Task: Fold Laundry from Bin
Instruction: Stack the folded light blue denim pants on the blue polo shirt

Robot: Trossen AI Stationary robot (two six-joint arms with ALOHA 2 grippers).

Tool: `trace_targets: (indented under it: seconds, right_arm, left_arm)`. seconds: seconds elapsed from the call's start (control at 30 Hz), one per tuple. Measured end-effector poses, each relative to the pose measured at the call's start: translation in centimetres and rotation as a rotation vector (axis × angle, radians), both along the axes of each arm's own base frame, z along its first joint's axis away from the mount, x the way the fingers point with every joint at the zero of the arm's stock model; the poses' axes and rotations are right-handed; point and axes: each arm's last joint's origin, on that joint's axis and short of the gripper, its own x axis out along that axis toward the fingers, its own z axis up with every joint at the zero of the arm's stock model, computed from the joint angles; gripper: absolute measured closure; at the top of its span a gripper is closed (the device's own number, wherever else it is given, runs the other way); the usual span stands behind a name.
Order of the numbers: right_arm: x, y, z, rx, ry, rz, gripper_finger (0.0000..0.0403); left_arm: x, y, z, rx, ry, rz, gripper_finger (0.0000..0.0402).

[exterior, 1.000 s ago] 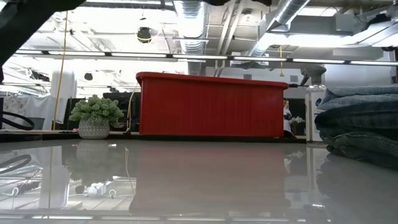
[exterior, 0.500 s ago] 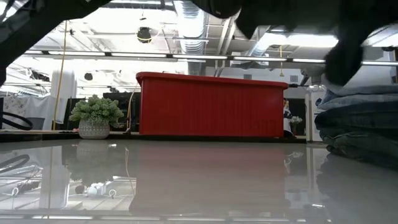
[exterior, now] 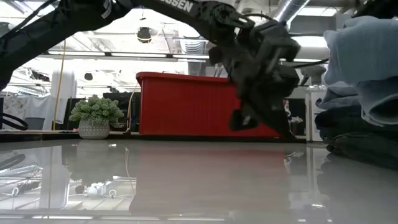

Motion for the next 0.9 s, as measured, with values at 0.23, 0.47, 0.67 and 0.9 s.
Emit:
trace_targets:
  seconds: [0.23,0.47,0.67,0.9]
  right_arm:
    - [0.7,-1.3,-1.0,-0.061,-0.004,0.050,0.0357]
    - [0.7,-2.1,-0.9,-0.081,-0.040,0.151,0.0250]
    - [0.8,-2.0,0.3,0.061,-0.119,0.239,0.0159]
    - [1.8,-1.8,5.8,0.112,-0.449,0.278,0.0155]
  left_arm:
    - [-0.5,0.2,5.5,0.064,-0.153,0.025,0.0401]
    - [-1.2,0.4,8.3,0.130,-0.215,0.047,0.0402]
    - [-1.3,0.4,8.3,0.185,-0.220,0.053,0.0401]
    - [-1.3,1.2,8.1,0.305,-0.207,0.108,0.0402]
